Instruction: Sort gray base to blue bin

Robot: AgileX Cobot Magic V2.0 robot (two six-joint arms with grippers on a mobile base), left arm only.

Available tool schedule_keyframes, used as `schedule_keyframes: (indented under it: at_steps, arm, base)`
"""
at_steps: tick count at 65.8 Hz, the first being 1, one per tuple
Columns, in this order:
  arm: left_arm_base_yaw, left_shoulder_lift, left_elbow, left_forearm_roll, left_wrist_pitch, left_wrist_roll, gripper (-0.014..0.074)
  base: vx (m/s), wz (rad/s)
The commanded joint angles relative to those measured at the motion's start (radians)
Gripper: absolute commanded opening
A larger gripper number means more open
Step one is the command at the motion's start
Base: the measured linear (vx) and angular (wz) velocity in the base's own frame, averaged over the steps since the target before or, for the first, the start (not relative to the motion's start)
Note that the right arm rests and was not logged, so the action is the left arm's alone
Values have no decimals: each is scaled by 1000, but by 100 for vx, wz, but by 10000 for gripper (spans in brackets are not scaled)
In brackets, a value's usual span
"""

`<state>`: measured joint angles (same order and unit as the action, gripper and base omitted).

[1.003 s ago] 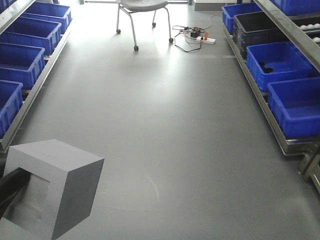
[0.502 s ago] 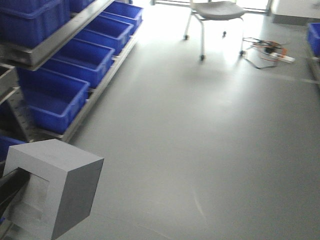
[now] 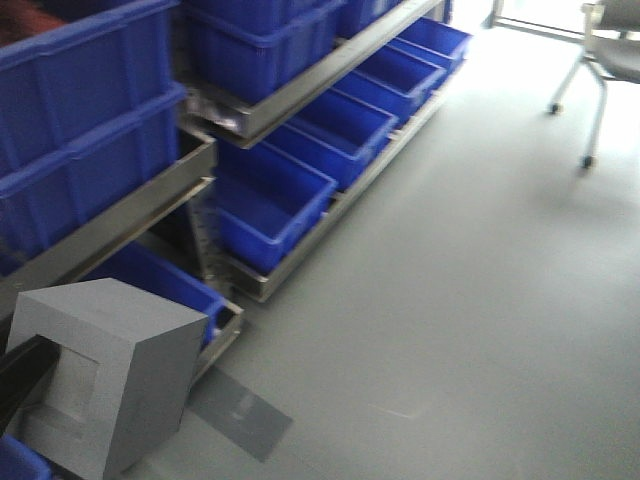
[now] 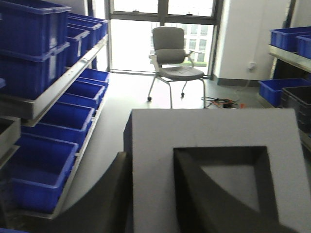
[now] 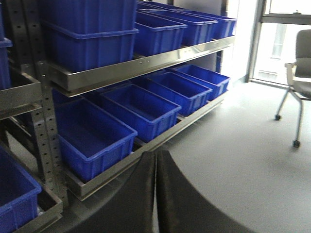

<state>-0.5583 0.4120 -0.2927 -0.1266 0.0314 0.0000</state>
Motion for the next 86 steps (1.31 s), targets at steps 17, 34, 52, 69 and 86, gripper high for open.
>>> schedule_keyframes:
  at_steps: [17,34,52,69,86]
  arm:
    - [-3,3,-30,-7,-111,-7,-6]
    - [-3,3,-30,-7,-111,-7,-6]
    - [-3,3,-30,-7,-111,-7,-6]
    - [-3,3,-30,-7,-111,-7,-6]
    - [-3,3,-30,-7,-111,-7,-6]
  base:
    - [23,76]
    - [21,86]
    - [19,74]
    - [15,53]
    - [10,36]
